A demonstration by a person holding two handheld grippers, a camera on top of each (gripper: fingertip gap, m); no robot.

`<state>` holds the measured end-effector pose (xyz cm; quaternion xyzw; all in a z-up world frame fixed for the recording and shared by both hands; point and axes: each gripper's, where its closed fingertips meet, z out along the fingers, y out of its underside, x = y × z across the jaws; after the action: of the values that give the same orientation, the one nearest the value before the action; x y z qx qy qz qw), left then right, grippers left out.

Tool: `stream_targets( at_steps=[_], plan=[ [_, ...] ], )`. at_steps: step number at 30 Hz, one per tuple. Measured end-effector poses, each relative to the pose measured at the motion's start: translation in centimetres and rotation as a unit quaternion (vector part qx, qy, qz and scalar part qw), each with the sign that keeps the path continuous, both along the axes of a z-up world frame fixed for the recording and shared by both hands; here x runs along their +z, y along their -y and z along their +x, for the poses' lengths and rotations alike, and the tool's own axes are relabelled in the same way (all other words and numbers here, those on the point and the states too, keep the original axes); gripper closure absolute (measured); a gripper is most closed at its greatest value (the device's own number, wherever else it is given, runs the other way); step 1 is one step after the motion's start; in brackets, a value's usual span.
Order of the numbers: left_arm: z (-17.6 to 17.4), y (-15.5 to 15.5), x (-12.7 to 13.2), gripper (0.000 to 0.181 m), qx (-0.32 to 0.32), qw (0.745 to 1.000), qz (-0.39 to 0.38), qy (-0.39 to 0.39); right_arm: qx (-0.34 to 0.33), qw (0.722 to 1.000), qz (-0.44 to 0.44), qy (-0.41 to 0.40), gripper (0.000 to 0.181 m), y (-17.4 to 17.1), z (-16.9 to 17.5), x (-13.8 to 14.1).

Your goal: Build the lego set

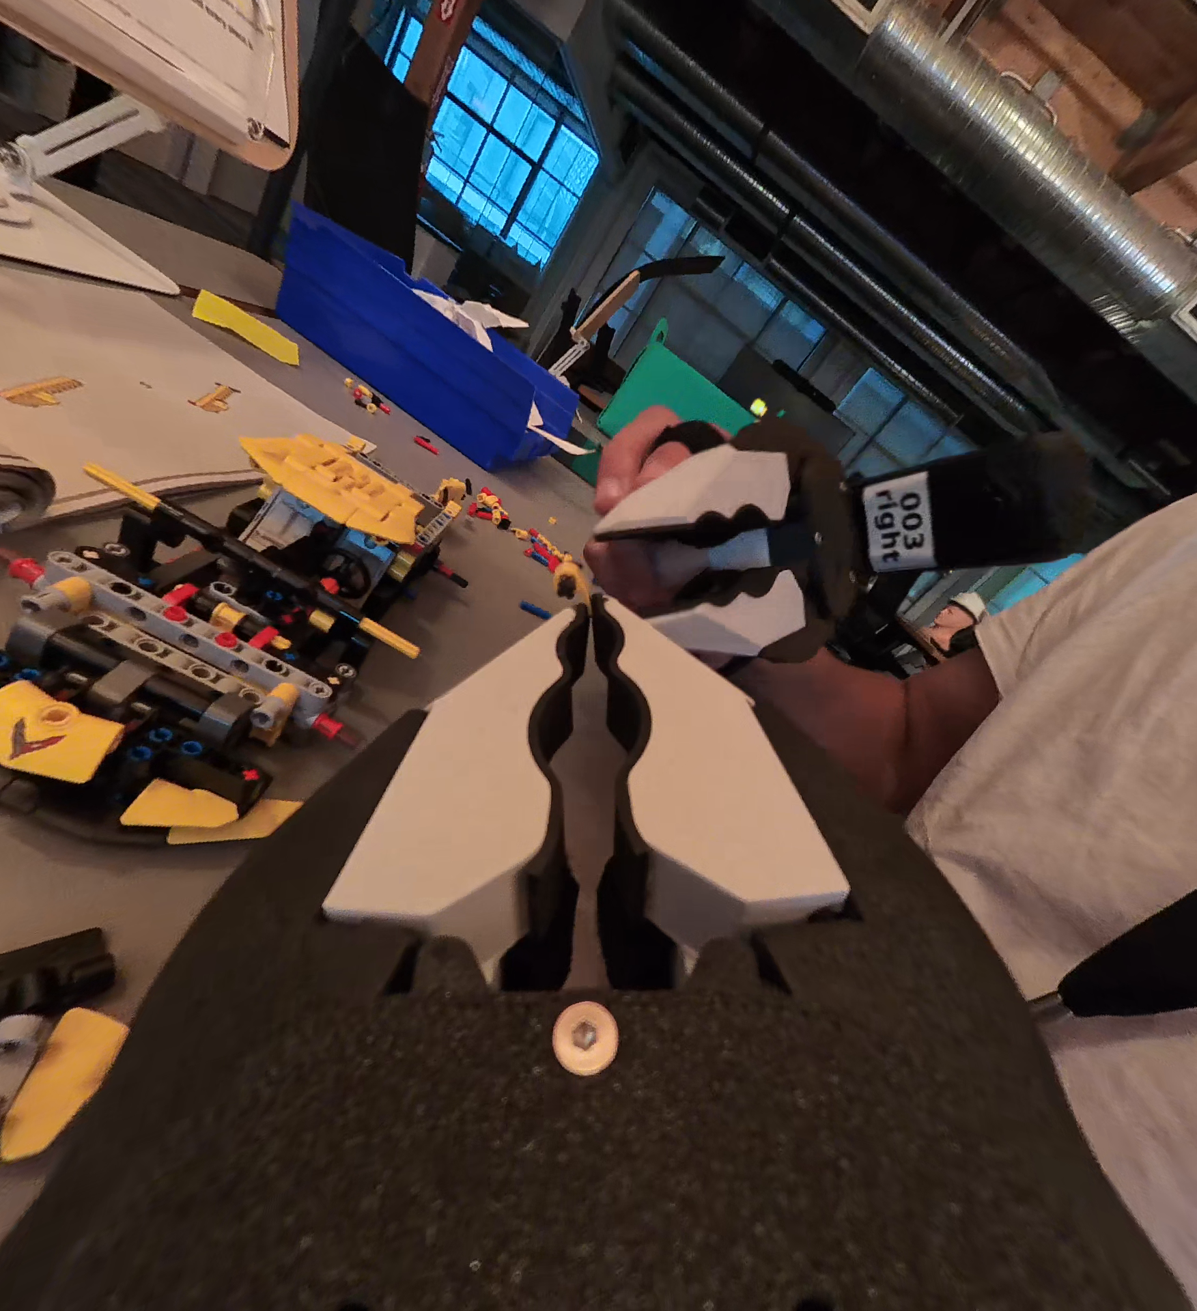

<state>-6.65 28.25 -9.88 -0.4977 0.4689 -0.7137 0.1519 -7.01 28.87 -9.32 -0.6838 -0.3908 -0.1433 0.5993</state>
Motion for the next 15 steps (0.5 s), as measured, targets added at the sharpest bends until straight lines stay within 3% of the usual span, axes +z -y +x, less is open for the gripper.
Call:
stream_targets(
  at_steps=[2, 5, 12, 15],
  plan=[
    [0.1, 0.1, -0.4, 0.181, -0.001, 1.0, 0.006, -0.009, -0.008, 1.0, -0.021, 0.0, 0.16, -0.2, -0.1, -0.3],
    [-0.2, 0.5, 0.0, 0.181, -0.016, 1.0, 0.003, 0.001, 0.0, 0.995, -0.096, -0.015, 0.137, -0.1, 0.0, -1.7],
    [-0.4, 2.3, -0.5, 0.181, -0.056, 0.998, 0.038, -0.004, 0.022, 0.994, -0.098, 0.05, 0.16, 0.4, -0.7, -2.0],
    [-0.5, 2.6, -0.4, 0.18, -0.06, 0.997, 0.045, 0.0, 0.025, 0.993, -0.1, 0.049, 0.161, 0.8, -0.7, -1.9]
  ],
)
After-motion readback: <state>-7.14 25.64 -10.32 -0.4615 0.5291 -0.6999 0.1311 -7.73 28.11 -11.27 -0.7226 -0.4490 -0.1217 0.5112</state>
